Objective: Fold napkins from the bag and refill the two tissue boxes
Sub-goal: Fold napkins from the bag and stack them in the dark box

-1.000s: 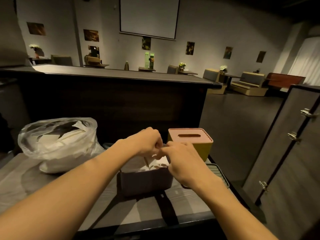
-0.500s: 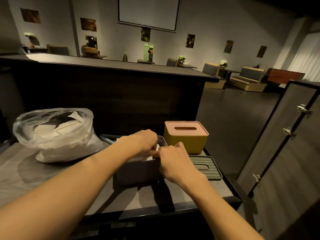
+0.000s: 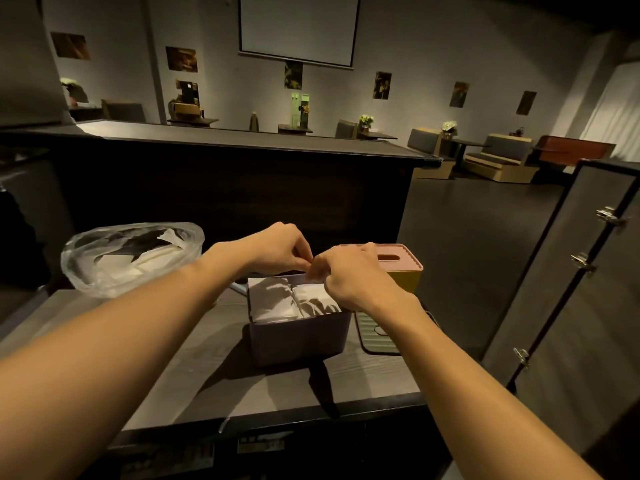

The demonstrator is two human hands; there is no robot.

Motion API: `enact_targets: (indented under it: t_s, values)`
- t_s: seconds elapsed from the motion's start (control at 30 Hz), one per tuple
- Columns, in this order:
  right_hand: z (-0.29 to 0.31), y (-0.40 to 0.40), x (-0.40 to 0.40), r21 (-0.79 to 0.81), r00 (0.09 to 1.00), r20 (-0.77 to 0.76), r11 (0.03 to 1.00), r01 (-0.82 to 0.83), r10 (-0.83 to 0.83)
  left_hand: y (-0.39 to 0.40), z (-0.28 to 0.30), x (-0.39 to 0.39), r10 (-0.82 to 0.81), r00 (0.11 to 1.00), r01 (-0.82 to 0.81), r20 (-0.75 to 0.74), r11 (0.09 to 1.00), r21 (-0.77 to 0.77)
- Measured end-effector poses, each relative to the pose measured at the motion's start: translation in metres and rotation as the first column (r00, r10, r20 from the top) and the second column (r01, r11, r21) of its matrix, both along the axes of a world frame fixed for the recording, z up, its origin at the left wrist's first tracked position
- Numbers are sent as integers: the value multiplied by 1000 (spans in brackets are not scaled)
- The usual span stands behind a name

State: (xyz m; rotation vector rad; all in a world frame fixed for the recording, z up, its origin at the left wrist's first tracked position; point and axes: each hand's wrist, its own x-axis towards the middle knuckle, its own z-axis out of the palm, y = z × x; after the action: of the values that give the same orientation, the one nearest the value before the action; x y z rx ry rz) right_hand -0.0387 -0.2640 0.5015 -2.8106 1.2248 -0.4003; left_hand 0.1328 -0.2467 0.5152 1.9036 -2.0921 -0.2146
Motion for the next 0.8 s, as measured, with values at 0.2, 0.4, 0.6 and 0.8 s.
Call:
enact_targets:
  t_s: [0.2, 0.4, 0.6, 0.8]
  values:
    - [1, 9, 27, -1, 997, 32, 998, -70, 70, 19, 1, 34, 128, 989, -130, 71, 991, 26]
    - [10, 26, 90, 28, 966, 124, 972, -234, 229, 61, 12, 91, 255, 963, -257, 84, 966, 18]
    - [17, 45, 167, 92, 877, 352, 920, -381, 328, 104, 18, 166, 394, 918, -396, -41, 908, -140]
    - [1, 42, 233, 109, 837, 422, 897, -428, 348, 120, -9, 213, 407, 913, -405, 12, 911, -81]
